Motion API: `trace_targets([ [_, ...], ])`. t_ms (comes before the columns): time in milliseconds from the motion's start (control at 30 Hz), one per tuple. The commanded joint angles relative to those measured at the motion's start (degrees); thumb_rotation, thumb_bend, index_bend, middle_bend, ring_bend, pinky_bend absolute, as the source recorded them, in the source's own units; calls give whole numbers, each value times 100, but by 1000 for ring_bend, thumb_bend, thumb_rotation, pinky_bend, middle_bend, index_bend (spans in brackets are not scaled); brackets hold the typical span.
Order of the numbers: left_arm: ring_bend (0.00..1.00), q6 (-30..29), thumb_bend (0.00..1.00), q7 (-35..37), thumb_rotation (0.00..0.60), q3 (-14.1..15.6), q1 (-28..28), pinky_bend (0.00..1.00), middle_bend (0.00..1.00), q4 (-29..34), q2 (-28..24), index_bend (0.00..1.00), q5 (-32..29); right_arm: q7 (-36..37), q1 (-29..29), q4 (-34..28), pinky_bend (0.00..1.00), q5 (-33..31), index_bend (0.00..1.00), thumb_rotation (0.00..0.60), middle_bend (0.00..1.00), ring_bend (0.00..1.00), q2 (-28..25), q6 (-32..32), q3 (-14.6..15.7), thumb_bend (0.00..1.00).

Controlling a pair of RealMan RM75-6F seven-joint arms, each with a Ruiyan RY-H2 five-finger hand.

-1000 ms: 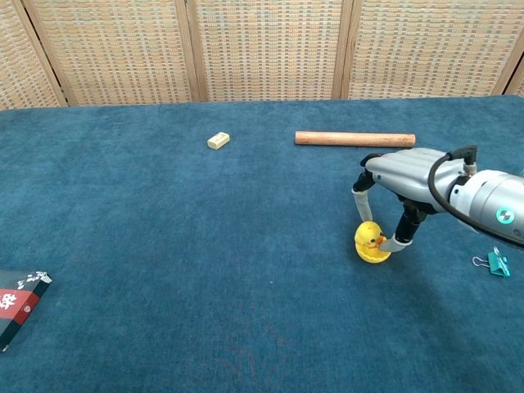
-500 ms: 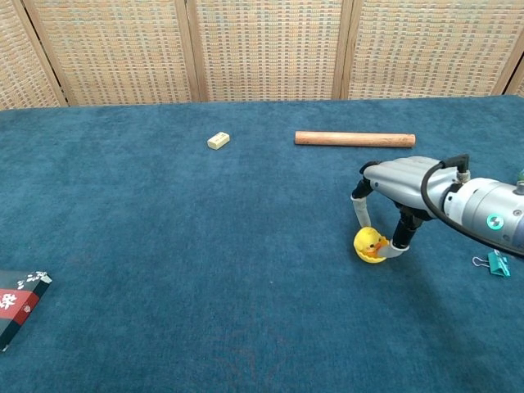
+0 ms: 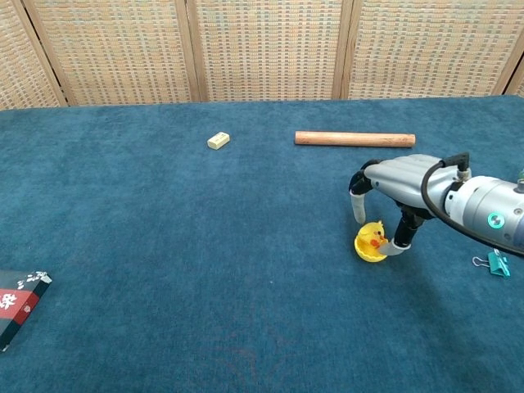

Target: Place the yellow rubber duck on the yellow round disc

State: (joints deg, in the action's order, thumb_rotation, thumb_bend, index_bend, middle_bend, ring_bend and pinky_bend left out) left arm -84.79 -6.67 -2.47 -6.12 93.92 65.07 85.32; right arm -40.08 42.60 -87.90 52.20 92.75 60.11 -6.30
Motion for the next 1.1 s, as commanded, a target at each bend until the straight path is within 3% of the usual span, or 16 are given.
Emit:
trace_targets([
  [33, 0, 4, 116, 10, 600, -3, -1, 0, 0, 0, -3, 0, -7, -83, 24, -82, 101, -18, 431, 600, 145, 0, -44, 25, -14, 174],
  [500, 0, -26, 116, 45, 600, -9, 7, 0, 0, -11, -8, 0, 17, -306, 69, -275, 79, -195, 420, 600, 125, 0, -93, 69, -2, 174],
  [867, 0, -35, 115, 47, 600, -16, 10, 0, 0, -15, -9, 0, 14, -592, 83, -760, 16, -241, 289, 600, 5, 0, -394, 407, -95, 175],
  [1100, 0, -38, 116, 91, 600, -25, 18, 0, 0, -27, -21, 0, -8, -484, -131, -1134, 0, -10, 203, 600, 0, 0, -822, 849, -102, 175],
])
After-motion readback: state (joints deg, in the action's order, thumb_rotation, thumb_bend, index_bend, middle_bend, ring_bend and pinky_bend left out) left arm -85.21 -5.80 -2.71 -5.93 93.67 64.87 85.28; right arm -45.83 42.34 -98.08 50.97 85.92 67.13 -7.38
